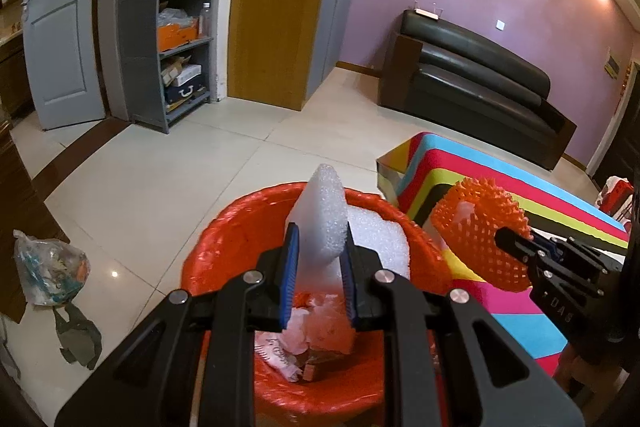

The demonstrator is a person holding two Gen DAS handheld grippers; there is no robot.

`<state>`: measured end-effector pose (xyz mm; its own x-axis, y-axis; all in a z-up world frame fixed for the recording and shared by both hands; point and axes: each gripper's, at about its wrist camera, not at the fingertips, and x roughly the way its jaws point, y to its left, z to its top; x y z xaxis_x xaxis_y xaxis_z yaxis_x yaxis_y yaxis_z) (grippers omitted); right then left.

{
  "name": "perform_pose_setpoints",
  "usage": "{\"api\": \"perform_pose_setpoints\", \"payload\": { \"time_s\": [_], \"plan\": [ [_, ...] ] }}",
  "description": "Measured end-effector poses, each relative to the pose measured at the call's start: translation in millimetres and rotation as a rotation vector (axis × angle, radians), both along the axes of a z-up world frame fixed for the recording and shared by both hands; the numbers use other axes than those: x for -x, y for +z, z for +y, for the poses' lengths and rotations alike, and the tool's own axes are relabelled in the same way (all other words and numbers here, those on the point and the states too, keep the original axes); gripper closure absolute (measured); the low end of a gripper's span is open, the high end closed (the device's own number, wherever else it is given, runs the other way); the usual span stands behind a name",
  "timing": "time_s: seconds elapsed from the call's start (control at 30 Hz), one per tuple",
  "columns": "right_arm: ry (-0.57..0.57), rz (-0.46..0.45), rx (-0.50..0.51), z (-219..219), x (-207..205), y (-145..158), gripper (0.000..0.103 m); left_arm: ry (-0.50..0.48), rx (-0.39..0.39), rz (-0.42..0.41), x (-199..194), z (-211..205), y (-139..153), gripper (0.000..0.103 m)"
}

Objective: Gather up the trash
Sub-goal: 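Carry the foam sheet and orange net over the wastebasket and open both tools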

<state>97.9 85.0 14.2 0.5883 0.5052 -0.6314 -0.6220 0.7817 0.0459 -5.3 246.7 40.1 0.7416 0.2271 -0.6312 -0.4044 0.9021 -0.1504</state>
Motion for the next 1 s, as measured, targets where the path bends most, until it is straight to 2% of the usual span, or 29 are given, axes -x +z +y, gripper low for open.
{"api": "perform_pose_setpoints", "payload": {
  "time_s": [0.57, 0.87, 1.0],
  "plan": [
    [0.082, -0.018, -0.006, 39.1, 21.6, -12.2, 0.083, 0.061, -0.005, -0.001, 16.4, 21.3, -1.8, 0.083],
    [0.101, -0.008, -0.015, 43.4, 19.8, -16.2, 0.082, 0.083, -0.005, 0.011, 17.7, 23.2, -5.6, 0.083],
    [0.104, -0.008, -0.018, 44.4, 20.7, -16.8, 0.078, 0.082, -0.007, 0.010, 17.1, 21.8, -4.0, 0.080]
  ]
}}
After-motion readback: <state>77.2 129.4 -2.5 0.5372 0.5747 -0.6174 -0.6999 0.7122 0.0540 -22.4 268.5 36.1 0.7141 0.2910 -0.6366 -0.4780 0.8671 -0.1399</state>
